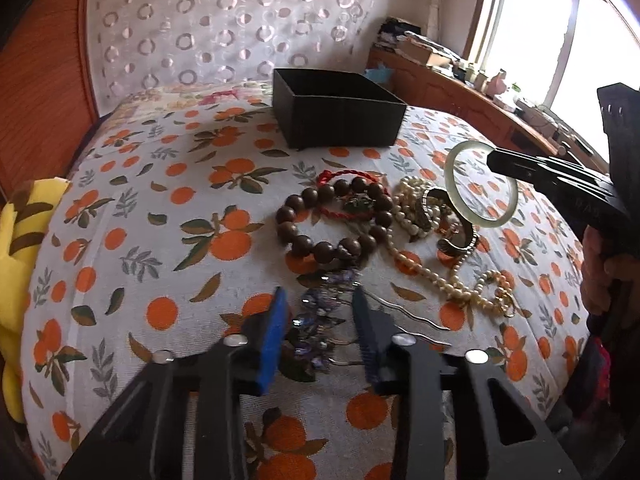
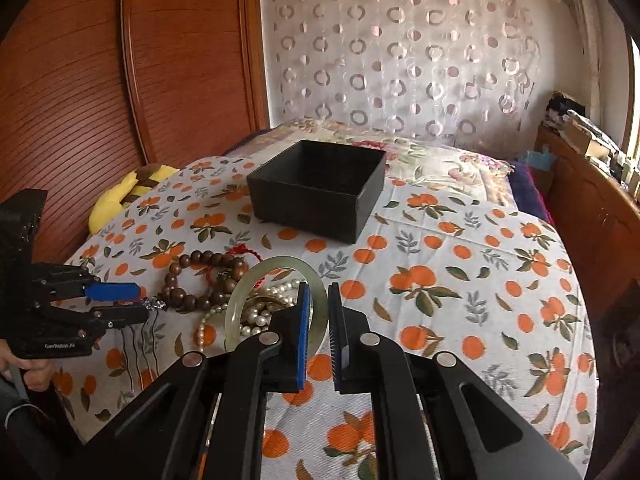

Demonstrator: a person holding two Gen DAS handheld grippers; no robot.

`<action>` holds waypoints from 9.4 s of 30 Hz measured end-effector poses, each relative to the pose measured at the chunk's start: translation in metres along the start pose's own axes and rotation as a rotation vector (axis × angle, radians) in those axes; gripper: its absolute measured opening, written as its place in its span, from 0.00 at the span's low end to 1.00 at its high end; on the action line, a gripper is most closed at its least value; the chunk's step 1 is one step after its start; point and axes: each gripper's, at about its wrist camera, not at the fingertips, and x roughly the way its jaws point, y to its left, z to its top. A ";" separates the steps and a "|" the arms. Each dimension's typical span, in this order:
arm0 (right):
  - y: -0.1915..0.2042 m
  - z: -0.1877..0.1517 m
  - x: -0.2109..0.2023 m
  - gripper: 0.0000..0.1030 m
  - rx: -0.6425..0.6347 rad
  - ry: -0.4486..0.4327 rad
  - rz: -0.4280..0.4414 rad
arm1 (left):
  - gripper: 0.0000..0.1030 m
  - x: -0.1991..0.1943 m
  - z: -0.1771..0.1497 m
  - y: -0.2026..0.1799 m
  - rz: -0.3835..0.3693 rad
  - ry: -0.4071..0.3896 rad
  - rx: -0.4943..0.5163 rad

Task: Organize jewelry
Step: 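Grasp the silver gem hair comb with left gripper while right gripper grasps the jade bangle, then carry the hair comb into the black box with left gripper while right gripper lowers the jade bangle in, then grasp the brown wooden bead bracelet with left gripper while right gripper grasps the silver bangle, then drop the bead bracelet into the black box with left gripper while right gripper places the silver bangle there, then lower the left gripper onto the long pearl necklace and close on it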

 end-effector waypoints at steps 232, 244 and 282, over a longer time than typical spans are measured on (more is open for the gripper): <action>-0.041 0.121 0.120 0.05 -0.033 0.008 -0.046 | 0.12 -0.014 0.180 0.003 0.143 -0.306 0.096; -0.035 0.119 0.113 0.07 -0.035 0.001 -0.011 | 0.12 0.004 0.201 0.005 0.135 -0.285 0.076; -0.013 0.037 0.020 0.09 -0.029 -0.039 0.030 | 0.40 0.008 0.122 -0.009 0.108 -0.197 0.130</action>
